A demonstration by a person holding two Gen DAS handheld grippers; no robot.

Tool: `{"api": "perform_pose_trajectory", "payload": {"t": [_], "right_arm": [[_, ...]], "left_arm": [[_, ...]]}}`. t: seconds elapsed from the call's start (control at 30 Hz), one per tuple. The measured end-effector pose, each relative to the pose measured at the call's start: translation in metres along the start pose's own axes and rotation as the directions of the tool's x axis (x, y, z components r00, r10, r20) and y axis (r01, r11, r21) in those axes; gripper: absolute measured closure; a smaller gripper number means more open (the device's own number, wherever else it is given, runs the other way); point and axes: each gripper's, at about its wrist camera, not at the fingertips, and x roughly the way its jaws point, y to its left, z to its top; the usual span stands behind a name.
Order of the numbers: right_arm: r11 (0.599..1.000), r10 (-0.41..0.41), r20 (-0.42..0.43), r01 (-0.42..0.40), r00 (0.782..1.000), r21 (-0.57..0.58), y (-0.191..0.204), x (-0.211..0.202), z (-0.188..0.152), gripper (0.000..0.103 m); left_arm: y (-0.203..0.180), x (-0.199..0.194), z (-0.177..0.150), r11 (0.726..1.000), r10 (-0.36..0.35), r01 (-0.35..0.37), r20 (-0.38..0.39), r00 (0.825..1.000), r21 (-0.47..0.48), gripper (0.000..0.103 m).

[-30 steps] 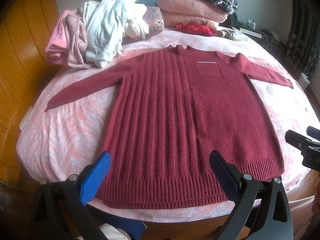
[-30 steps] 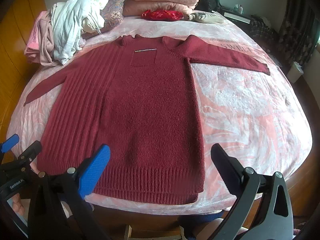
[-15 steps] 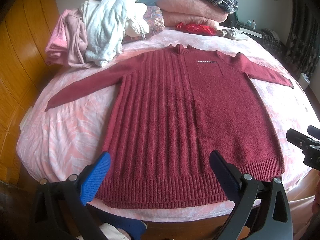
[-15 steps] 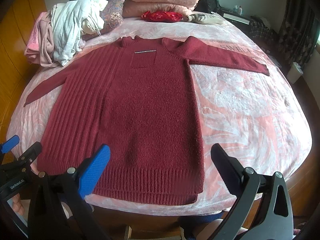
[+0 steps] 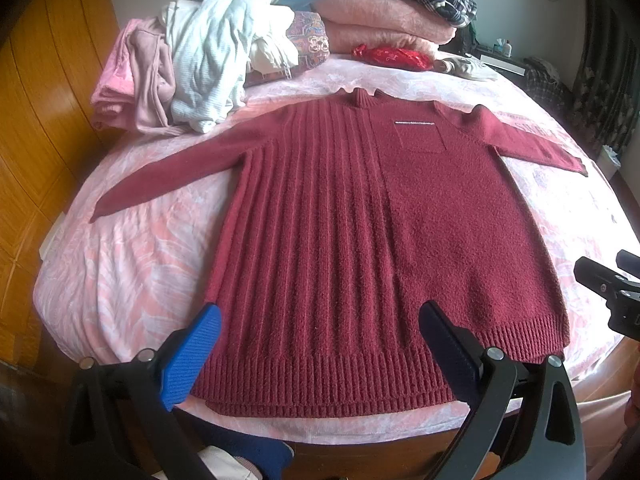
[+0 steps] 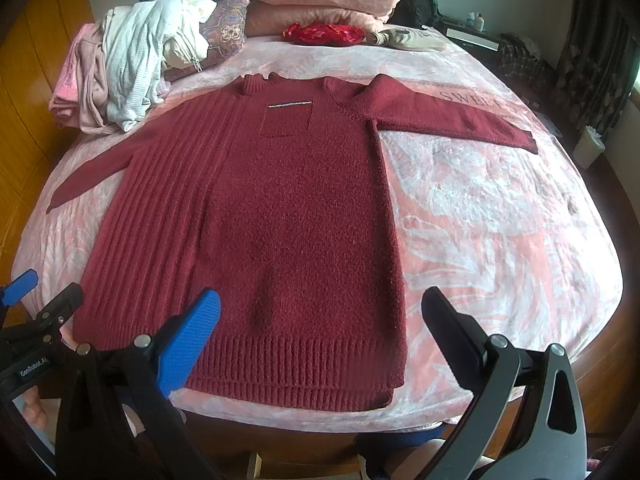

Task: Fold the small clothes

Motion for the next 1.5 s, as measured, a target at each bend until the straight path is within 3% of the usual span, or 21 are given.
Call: {"api": "perform_pose_trajectory", "payload": {"t": [0.27, 0.47, 0.53, 0.63, 0.77, 0.9, 1.07, 1.27, 1.4, 1.5], "right_arm": [[1.0, 0.012, -0.013, -0.012, 1.0, 0.005, -0.003, 0.001, 0.001, 0.003], [1.0, 0.002, -0.048, 0.0, 0.999, 0.026, -0.031, 0.009, 0.04, 0.003], [0.997, 0.011, -0.054, -0.007, 0.998, 0.076, -0.056, 0.015, 0.063, 0.003], [0.992, -0.035, -0.032, 0.038, 0.999, 0.118, -0.096, 0.023, 0.097, 0.003], [0.969, 0.019, -0.069, -0.002, 0.997, 0.247, -0.178, 0.054, 0.141, 0.003], [0.94, -0.084, -0.063, 0.1, 0.994, 0.326, -0.269, 0.093, 0.179, 0.003], [0.911, -0.054, -0.112, 0.095, 0.992, 0.402, -0.356, 0.151, 0.194, 0.003], [0.905, -0.027, -0.159, 0.092, 0.987, 0.416, -0.41, 0.208, 0.2, 0.003], [0.88, 0.043, -0.129, 0.023, 0.991, 0.475, -0.444, 0.227, 0.208, 0.003], [0.868, 0.056, -0.132, 0.017, 0.99, 0.495, -0.459, 0.239, 0.211, 0.003]], "left_arm": [[0.001, 0.002, 0.0, 1.0, -0.005, 0.005, -0.011, 1.0, -0.002, 0.004], [-0.01, 0.028, 0.034, 1.0, 0.006, -0.005, -0.062, 0.998, 0.009, 0.004], [-0.019, 0.042, 0.056, 1.0, -0.014, 0.014, -0.077, 0.997, -0.004, 0.004], [-0.04, 0.063, 0.093, 1.0, -0.005, 0.005, -0.029, 1.0, 0.004, 0.004], [-0.087, 0.104, 0.146, 0.999, -0.034, 0.035, -0.026, 0.999, 0.015, 0.004], [-0.137, 0.133, 0.19, 0.997, -0.081, 0.081, 0.02, 0.997, 0.014, 0.004], [-0.216, 0.176, 0.234, 0.991, -0.13, 0.129, 0.015, 0.991, 0.034, 0.004], [-0.297, 0.222, 0.262, 0.986, -0.144, 0.144, -0.003, 0.99, 0.08, 0.004], [-0.324, 0.238, 0.272, 0.987, -0.131, 0.13, 0.01, 0.991, 0.096, 0.004], [-0.332, 0.247, 0.279, 0.988, -0.127, 0.124, 0.02, 0.992, 0.092, 0.004]]}}
